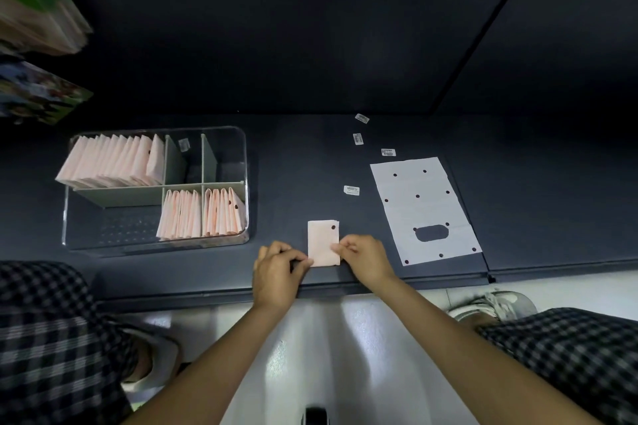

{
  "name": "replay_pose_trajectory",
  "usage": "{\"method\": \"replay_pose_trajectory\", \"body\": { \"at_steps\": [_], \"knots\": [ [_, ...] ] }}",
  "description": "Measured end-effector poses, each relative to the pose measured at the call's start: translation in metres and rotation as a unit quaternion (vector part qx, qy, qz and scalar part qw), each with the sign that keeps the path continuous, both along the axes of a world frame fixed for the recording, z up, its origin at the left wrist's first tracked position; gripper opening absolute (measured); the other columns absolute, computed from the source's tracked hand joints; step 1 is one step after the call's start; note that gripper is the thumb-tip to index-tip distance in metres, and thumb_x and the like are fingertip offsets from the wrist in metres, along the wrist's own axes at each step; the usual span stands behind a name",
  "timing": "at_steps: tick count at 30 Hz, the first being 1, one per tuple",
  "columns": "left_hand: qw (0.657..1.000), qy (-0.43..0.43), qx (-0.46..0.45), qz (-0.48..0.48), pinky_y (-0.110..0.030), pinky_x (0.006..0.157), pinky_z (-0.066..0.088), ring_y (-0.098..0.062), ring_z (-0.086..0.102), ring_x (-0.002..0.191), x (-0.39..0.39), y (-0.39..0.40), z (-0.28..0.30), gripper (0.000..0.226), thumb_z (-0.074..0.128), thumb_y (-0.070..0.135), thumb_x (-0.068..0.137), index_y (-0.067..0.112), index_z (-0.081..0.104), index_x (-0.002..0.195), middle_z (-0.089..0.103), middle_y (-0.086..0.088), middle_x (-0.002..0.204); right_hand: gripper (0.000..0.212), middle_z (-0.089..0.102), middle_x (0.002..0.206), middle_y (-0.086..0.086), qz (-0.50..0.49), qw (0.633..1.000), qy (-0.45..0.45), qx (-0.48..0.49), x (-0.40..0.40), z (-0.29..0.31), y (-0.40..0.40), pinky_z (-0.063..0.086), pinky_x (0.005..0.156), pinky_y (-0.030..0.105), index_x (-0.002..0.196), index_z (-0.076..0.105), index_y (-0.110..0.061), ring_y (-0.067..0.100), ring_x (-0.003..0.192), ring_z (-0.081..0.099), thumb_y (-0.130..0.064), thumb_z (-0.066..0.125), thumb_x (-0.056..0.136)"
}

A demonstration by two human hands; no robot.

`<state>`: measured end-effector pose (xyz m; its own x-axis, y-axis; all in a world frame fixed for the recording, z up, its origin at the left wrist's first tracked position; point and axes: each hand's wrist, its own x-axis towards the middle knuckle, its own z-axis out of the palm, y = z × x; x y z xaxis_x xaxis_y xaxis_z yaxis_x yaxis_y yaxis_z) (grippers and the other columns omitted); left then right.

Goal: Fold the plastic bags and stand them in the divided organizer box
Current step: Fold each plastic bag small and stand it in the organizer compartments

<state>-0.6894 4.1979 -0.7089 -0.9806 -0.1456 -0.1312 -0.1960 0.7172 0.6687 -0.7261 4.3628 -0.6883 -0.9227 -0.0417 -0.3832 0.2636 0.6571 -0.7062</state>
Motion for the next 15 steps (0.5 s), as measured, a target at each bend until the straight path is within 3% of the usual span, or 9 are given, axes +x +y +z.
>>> {"method": "replay_pose_trajectory", "body": {
  "at_steps": [4, 7, 8, 9, 10, 12, 15],
  "knots": [
    [0.999, -0.012, -0.039, 0.004, -0.032, 0.085, 0.036, -0.023, 0.047, 0.101, -0.001, 0.004, 0.006, 0.015, 0.066, 0.033, 0.086, 0.019, 0.065, 0.093, 0.056, -0.001, 0.102, 0.026, 0.071, 0.086, 0.01, 0.0, 0.998, -0.04, 0.056, -0.014, -0.002, -0.004, 0.044, 0.07, 0.026, 0.082, 0.07, -0.006, 0.019, 0.079, 0.06, -0.03, 0.063, 0.088],
    [0.985, 0.103, -0.092, -0.105, -0.038, 0.081, 0.047, -0.029, 0.057, 0.094, 0.004, 0.007, 0.011, 0.022, 0.073, 0.022, 0.08, 0.011, 0.064, 0.098, 0.061, -0.008, 0.106, 0.029, 0.071, 0.085, 0.014, -0.003, 0.996, -0.06, 0.072, -0.019, -0.004, -0.005, 0.041, 0.067, 0.026, 0.079, 0.07, -0.003, 0.018, 0.074, 0.056, -0.03, 0.063, 0.088],
    [0.971, 0.137, -0.109, -0.16, -0.041, 0.085, 0.05, -0.032, 0.06, 0.1, 0.007, 0.009, 0.01, 0.029, 0.074, 0.021, 0.079, 0.009, 0.065, 0.103, 0.062, -0.01, 0.114, 0.029, 0.071, 0.085, 0.013, -0.006, 0.995, -0.067, 0.073, -0.02, -0.004, -0.005, 0.041, 0.067, 0.026, 0.08, 0.07, -0.003, 0.018, 0.073, 0.056, -0.03, 0.063, 0.088],
    [0.957, 0.14, -0.125, -0.221, -0.044, 0.097, 0.046, -0.033, 0.057, 0.115, 0.01, 0.012, 0.006, 0.04, 0.072, 0.024, 0.081, 0.007, 0.062, 0.116, 0.057, -0.012, 0.129, 0.028, 0.07, 0.084, 0.013, -0.009, 0.995, -0.071, 0.072, -0.02, -0.003, -0.005, 0.041, 0.067, 0.025, 0.08, 0.07, -0.004, 0.018, 0.074, 0.056, -0.03, 0.063, 0.088],
    [0.944, 0.124, -0.145, -0.269, -0.043, 0.111, 0.031, -0.03, 0.042, 0.133, 0.015, 0.014, 0.003, 0.055, 0.064, 0.031, 0.087, 0.006, 0.049, 0.133, 0.041, -0.012, 0.146, 0.028, 0.07, 0.083, 0.012, -0.011, 0.995, -0.072, 0.072, -0.021, -0.003, -0.004, 0.041, 0.067, 0.024, 0.08, 0.07, -0.004, 0.018, 0.074, 0.056, -0.03, 0.063, 0.088],
    [0.925, 0.075, -0.202, -0.312, -0.037, 0.119, 0.004, -0.023, 0.009, 0.145, 0.023, 0.014, -0.006, 0.076, 0.046, 0.048, 0.094, 0.004, 0.016, 0.148, 0.007, -0.01, 0.155, 0.027, 0.07, 0.085, 0.011, -0.014, 0.995, -0.075, 0.071, -0.022, -0.003, -0.004, 0.041, 0.069, 0.022, 0.083, 0.071, -0.005, 0.016, 0.076, 0.057, -0.031, 0.064, 0.088],
    [0.901, 0.049, -0.283, -0.324, -0.042, 0.117, 0.007, -0.028, 0.006, 0.144, 0.027, 0.012, -0.009, 0.086, 0.043, 0.06, 0.09, 0.004, 0.014, 0.148, 0.009, -0.017, 0.155, 0.025, 0.072, 0.092, 0.01, -0.013, 0.993, -0.094, 0.064, -0.022, -0.002, -0.006, 0.042, 0.073, 0.022, 0.088, 0.071, -0.007, 0.015, 0.081, 0.059, -0.031, 0.063, 0.088]
  ]
}}
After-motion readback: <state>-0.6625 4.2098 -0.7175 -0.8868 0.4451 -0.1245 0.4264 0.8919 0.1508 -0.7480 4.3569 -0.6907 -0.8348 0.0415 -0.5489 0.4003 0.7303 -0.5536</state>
